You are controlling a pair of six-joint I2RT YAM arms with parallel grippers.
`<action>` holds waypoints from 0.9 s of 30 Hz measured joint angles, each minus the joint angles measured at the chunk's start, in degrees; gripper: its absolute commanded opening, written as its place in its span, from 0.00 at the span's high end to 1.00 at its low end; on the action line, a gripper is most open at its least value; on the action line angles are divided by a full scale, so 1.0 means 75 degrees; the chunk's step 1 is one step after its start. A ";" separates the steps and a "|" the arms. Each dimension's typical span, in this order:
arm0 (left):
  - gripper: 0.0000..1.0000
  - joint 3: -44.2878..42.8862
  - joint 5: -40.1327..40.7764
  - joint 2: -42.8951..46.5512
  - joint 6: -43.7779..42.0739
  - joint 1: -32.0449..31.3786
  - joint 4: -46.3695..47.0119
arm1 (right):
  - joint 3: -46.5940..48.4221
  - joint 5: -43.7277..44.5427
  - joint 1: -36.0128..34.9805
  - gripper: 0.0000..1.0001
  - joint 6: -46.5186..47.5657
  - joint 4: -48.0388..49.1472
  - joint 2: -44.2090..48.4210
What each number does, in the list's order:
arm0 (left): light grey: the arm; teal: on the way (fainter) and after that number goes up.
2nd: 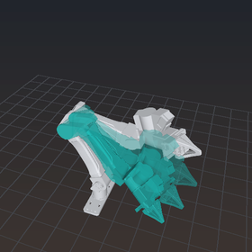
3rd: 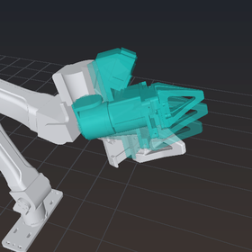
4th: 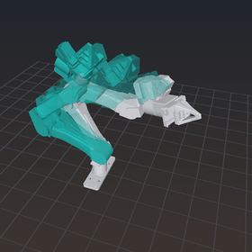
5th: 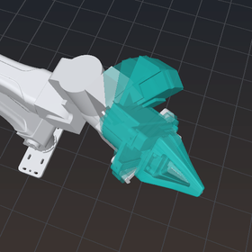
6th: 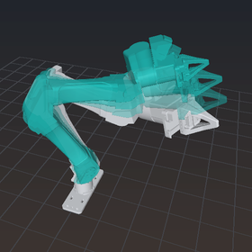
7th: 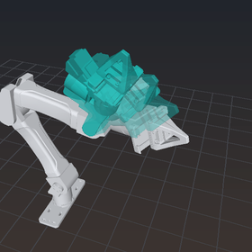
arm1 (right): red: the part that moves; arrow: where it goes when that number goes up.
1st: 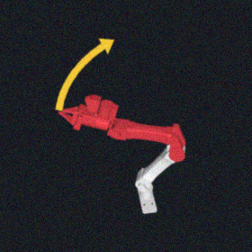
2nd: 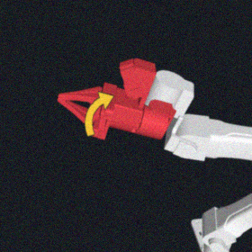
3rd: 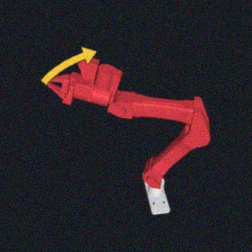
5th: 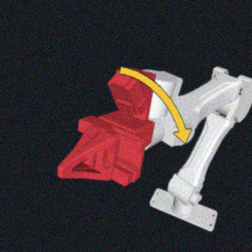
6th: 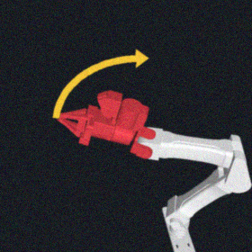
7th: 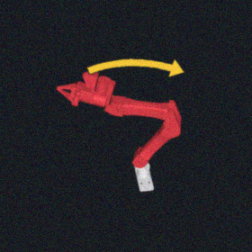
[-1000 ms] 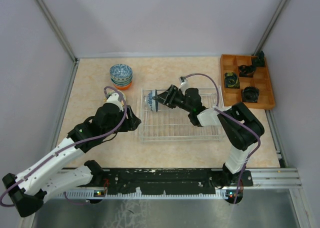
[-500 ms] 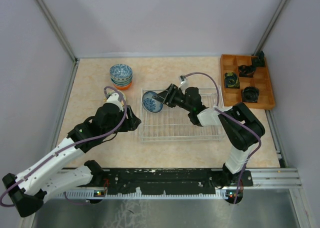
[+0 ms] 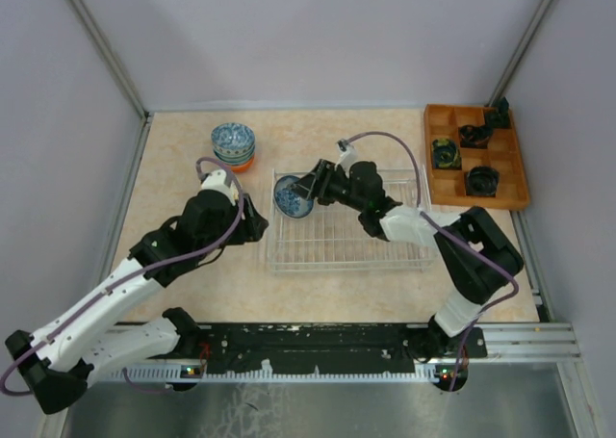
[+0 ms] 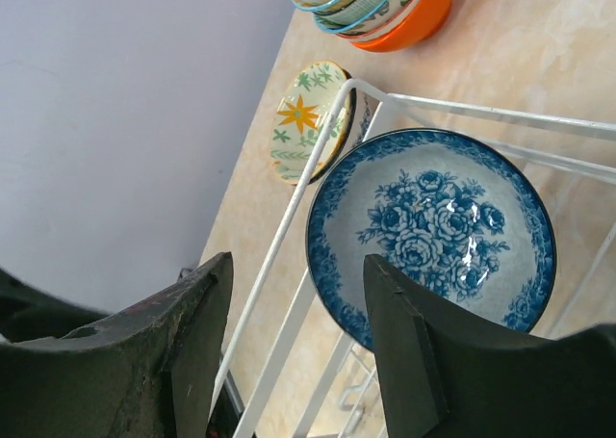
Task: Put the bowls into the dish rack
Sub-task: Adjust the bowl in the dish rack.
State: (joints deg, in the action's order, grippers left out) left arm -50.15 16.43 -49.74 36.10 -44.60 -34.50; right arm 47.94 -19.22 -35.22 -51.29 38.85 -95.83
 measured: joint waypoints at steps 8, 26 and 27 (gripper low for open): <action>0.33 -0.0740 -0.0332 -0.1294 -0.0545 0.1976 0.0227 | 0.0032 0.0431 -0.0125 0.41 0.0895 -0.1807 0.1542; 0.38 -0.4194 -0.2506 -0.5890 -0.0536 0.4791 0.1606 | 0.1737 0.0478 0.0052 0.39 0.2923 -0.5356 0.2681; 0.38 -0.4296 -0.2518 -0.6094 -0.0507 0.4800 0.1632 | 0.1746 0.0437 0.0085 0.39 0.2996 -0.5429 0.2681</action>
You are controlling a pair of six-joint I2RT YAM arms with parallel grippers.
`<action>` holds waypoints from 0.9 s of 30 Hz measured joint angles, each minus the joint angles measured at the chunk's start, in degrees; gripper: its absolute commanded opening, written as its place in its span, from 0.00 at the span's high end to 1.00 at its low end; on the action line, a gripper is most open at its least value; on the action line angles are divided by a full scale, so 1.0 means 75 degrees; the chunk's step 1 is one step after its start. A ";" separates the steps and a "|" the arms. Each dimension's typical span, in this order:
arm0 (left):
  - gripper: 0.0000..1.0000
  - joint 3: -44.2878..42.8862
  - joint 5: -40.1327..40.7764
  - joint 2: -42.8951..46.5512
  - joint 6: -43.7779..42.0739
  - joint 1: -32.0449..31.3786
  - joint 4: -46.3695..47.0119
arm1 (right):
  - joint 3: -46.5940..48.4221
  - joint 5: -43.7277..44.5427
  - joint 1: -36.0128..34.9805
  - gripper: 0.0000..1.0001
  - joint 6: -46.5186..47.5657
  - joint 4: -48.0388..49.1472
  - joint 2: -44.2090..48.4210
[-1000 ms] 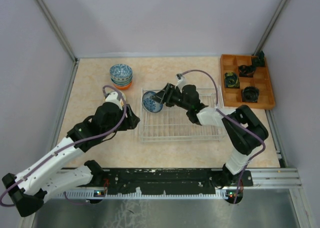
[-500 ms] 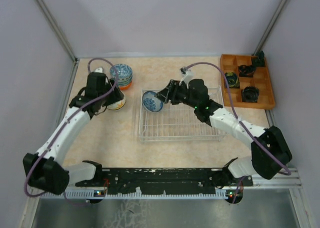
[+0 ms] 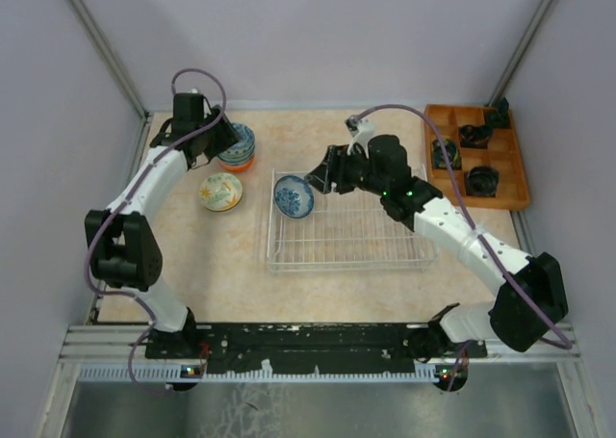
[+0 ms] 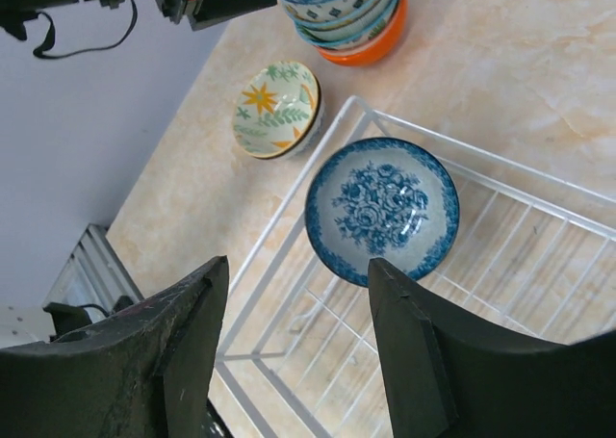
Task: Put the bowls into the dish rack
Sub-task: Adjust the bowl in the dish rack.
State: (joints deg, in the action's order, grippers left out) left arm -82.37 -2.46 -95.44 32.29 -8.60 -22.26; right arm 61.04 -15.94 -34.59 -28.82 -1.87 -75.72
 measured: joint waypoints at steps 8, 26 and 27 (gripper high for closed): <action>0.39 -0.0184 -0.0044 -0.0650 0.0146 0.0105 -0.0038 | -0.0085 -0.0312 0.0393 0.39 0.0379 -0.0393 0.0035; 0.56 0.2582 0.0350 0.3133 -0.0303 0.0085 -0.0012 | -0.0560 -0.0912 0.0449 0.39 0.0481 -0.0443 0.0198; 0.57 0.2806 0.0466 0.3133 -0.0323 0.0090 -0.0032 | -0.0597 -0.0930 0.0449 0.39 0.0469 -0.0440 0.0236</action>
State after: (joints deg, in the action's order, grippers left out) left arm -61.32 1.04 -71.94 29.87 -7.92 -22.50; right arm 56.55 -22.92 -31.22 -25.30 -5.17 -73.95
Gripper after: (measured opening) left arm 0.457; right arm 0.611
